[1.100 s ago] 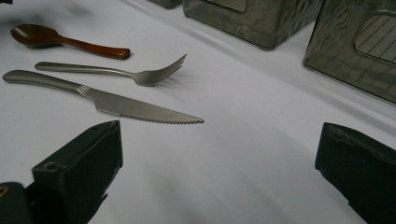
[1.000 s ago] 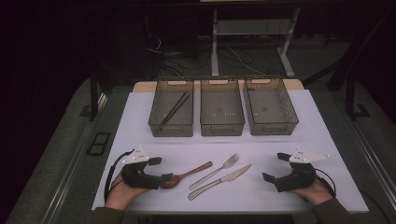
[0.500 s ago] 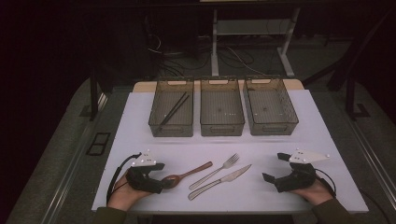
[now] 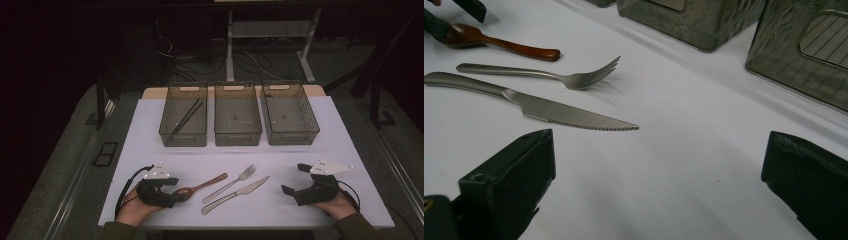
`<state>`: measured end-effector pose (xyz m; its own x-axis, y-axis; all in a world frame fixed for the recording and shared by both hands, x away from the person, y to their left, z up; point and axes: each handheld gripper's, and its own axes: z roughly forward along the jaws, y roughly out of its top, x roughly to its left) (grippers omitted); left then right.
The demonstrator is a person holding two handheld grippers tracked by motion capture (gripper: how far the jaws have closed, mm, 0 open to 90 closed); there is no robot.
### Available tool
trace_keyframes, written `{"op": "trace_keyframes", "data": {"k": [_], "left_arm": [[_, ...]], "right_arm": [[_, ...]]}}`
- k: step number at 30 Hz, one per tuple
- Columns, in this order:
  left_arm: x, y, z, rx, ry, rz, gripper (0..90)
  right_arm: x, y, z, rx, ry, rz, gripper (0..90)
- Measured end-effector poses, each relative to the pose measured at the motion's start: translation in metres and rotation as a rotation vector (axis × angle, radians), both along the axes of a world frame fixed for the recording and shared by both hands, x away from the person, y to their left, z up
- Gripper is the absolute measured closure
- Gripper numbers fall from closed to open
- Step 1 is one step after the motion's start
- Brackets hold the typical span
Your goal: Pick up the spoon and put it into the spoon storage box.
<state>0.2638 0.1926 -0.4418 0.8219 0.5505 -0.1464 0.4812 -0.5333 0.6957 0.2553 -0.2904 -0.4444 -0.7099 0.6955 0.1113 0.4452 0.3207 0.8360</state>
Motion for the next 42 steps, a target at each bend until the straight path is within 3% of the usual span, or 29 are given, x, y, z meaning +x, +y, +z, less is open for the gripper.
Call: {"op": "trace_keyframes", "data": {"k": [18, 33, 42], "left_arm": [[-0.003, -0.004, 0.000, 0.060, -0.002, -0.051, 43.0], [-0.008, -0.011, 0.001, 0.081, -0.006, -0.100, 51.8], [-0.009, -0.014, 0.002, 0.081, 0.008, -0.127, 62.6]], "right_arm": [[0.000, -0.001, 0.001, 0.006, -0.002, -0.005, 0.2], [0.000, -0.002, 0.001, 0.010, 0.000, -0.008, 0.2], [0.000, -0.003, 0.002, 0.011, -0.005, -0.008, 0.2]]}}
